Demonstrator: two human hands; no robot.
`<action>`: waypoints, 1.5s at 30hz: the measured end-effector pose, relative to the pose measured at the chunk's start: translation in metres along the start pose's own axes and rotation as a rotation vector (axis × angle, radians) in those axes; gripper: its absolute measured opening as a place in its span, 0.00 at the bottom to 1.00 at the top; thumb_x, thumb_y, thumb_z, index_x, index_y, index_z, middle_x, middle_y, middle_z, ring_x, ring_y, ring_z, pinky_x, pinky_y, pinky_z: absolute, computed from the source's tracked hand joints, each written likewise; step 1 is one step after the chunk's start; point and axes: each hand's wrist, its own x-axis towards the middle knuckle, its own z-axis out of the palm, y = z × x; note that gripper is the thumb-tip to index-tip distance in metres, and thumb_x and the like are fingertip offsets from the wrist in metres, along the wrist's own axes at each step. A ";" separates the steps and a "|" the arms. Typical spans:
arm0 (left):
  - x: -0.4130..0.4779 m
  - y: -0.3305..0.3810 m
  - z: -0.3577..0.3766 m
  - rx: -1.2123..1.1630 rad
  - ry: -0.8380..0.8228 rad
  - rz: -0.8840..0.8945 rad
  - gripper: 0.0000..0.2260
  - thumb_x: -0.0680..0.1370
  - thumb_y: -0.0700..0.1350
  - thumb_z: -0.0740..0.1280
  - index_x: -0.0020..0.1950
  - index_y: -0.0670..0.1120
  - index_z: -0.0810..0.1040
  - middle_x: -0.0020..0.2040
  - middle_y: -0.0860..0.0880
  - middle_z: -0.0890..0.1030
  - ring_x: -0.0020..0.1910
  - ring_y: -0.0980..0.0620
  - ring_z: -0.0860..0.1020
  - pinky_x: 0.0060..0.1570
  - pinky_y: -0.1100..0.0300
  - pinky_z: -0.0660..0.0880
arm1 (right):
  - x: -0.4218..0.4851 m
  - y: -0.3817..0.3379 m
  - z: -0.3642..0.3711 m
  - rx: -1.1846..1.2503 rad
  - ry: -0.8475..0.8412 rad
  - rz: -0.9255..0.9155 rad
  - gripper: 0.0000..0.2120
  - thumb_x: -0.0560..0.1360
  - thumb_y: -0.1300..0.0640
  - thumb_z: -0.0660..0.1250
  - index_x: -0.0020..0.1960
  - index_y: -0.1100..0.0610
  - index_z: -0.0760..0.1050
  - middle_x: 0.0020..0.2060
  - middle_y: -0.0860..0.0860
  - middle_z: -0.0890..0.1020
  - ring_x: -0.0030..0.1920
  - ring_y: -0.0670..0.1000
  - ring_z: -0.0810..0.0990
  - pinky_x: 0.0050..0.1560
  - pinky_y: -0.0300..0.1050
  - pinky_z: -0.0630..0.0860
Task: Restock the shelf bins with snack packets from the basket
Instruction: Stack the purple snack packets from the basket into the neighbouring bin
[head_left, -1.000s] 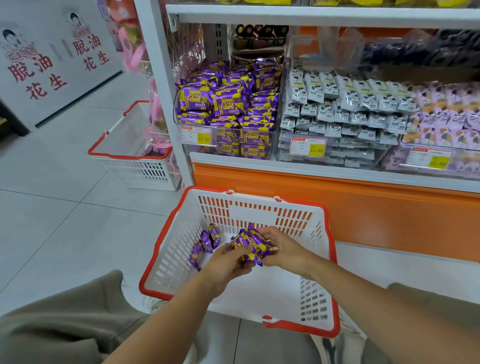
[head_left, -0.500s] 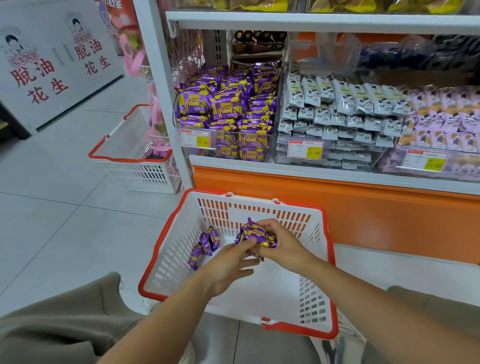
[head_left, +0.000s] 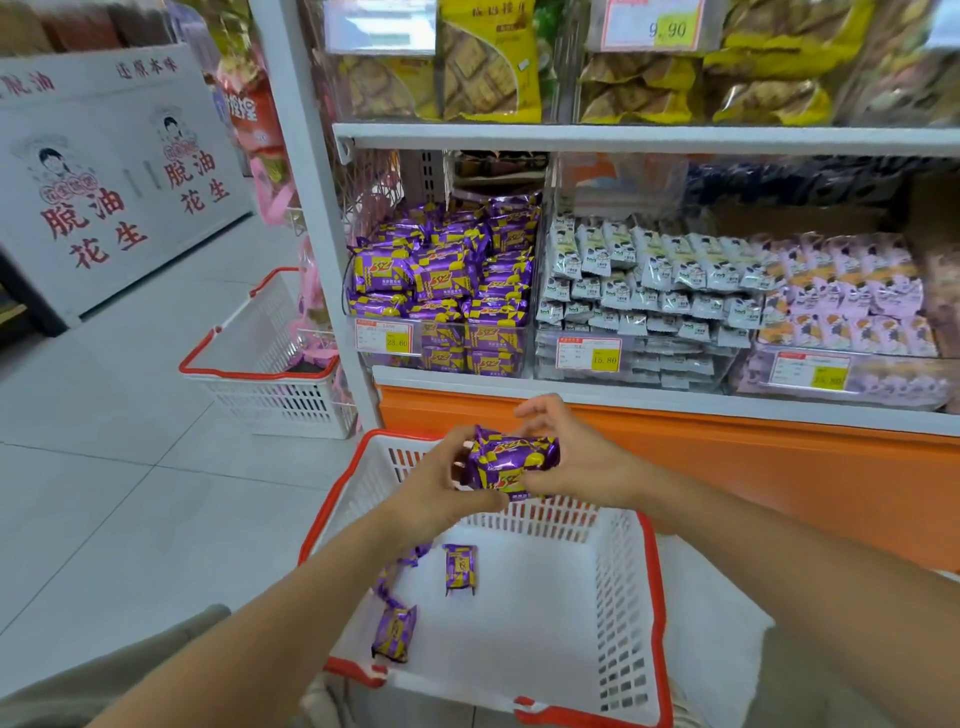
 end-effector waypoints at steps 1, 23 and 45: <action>0.003 0.006 -0.003 0.015 0.014 0.006 0.29 0.66 0.47 0.79 0.63 0.53 0.70 0.57 0.47 0.80 0.55 0.47 0.79 0.55 0.52 0.77 | 0.001 -0.005 -0.006 -0.007 0.008 -0.015 0.31 0.70 0.64 0.74 0.65 0.49 0.62 0.60 0.49 0.72 0.50 0.51 0.82 0.50 0.52 0.81; 0.147 0.154 -0.100 0.280 0.353 0.267 0.28 0.62 0.55 0.77 0.56 0.50 0.70 0.42 0.42 0.81 0.33 0.49 0.74 0.36 0.52 0.72 | 0.088 -0.077 -0.118 -0.913 0.493 -0.271 0.32 0.74 0.41 0.65 0.74 0.51 0.63 0.73 0.49 0.66 0.73 0.50 0.61 0.72 0.48 0.53; 0.257 0.152 -0.100 0.483 0.297 0.198 0.21 0.72 0.48 0.76 0.59 0.50 0.70 0.40 0.55 0.72 0.36 0.59 0.70 0.32 0.67 0.65 | 0.127 -0.027 -0.107 -1.037 0.636 -0.334 0.27 0.68 0.39 0.65 0.61 0.54 0.74 0.66 0.53 0.74 0.69 0.55 0.70 0.70 0.52 0.55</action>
